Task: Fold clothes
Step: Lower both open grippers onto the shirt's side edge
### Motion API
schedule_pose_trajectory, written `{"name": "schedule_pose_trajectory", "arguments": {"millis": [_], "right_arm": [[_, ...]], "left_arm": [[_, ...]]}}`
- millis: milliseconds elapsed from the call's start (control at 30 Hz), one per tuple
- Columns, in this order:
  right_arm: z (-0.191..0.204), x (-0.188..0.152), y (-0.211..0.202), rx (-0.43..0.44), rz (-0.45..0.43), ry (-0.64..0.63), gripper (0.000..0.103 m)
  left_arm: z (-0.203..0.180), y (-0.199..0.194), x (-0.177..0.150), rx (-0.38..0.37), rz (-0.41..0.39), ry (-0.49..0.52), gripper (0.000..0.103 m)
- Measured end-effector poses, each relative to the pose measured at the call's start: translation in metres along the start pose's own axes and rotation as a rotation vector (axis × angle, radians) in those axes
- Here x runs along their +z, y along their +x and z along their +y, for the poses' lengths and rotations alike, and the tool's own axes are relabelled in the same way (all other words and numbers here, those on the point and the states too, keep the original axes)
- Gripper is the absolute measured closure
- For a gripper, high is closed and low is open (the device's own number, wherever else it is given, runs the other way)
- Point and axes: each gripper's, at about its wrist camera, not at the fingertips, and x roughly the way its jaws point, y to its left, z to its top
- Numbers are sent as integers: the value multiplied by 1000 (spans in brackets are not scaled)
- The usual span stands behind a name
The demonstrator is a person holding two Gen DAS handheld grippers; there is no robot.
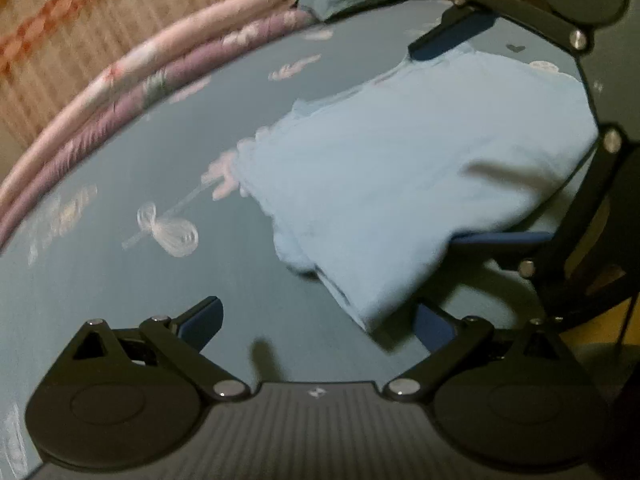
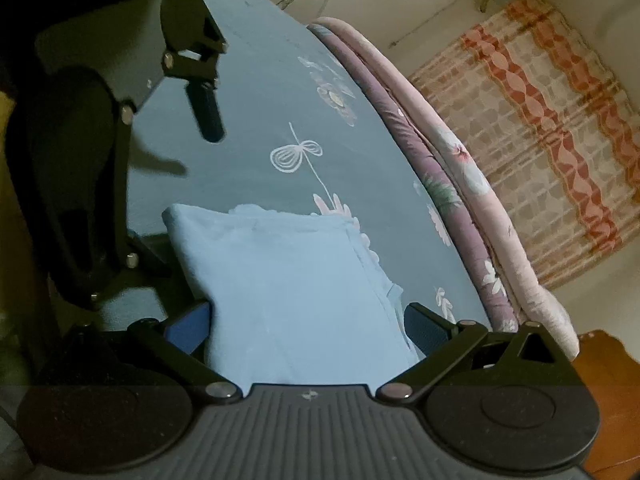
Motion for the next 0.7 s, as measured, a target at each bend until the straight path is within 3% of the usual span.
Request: {"name": "schedule_pose_trajectory", "arguments": {"millis": [100, 267, 367, 600, 700], "right_arm": [[-2, -2, -3, 24, -8, 20, 0], [6, -4, 1, 85, -16, 39, 0], [17, 2, 14, 47, -8, 30, 0], [35, 15, 36, -115, 3, -35, 0], [37, 20, 39, -125, 18, -25, 0]], "left_arm": [[-1, 0, 0, 78, -26, 61, 3], [12, -12, -1, 58, -57, 21, 3], [18, -14, -1, 28, -70, -16, 3], [60, -16, -9, -164, -65, -291, 3], [88, -13, -12, -268, -70, -459, 3]]}}
